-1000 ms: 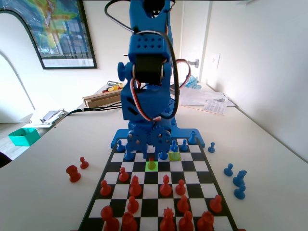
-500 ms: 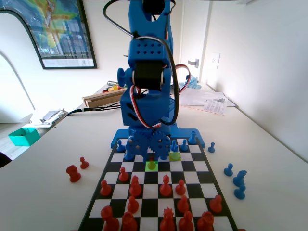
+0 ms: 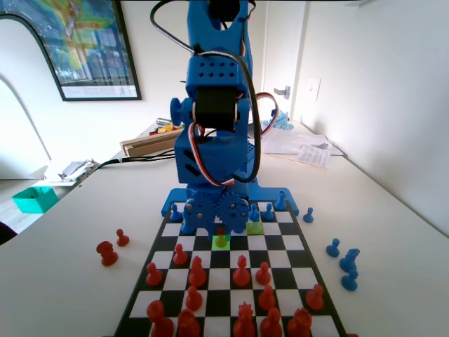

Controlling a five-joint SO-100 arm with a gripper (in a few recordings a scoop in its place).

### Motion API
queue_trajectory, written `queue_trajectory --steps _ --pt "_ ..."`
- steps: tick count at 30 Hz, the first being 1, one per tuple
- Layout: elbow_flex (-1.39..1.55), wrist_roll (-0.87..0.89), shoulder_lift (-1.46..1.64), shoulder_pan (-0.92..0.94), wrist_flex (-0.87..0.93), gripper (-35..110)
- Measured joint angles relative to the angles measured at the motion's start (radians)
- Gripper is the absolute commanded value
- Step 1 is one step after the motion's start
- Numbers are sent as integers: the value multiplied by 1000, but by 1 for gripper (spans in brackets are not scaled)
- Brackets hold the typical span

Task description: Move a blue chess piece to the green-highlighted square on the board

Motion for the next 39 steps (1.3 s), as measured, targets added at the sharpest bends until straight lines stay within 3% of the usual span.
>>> queue_trajectory --steps 39 --pt "12 -14 0 0 -5 6"
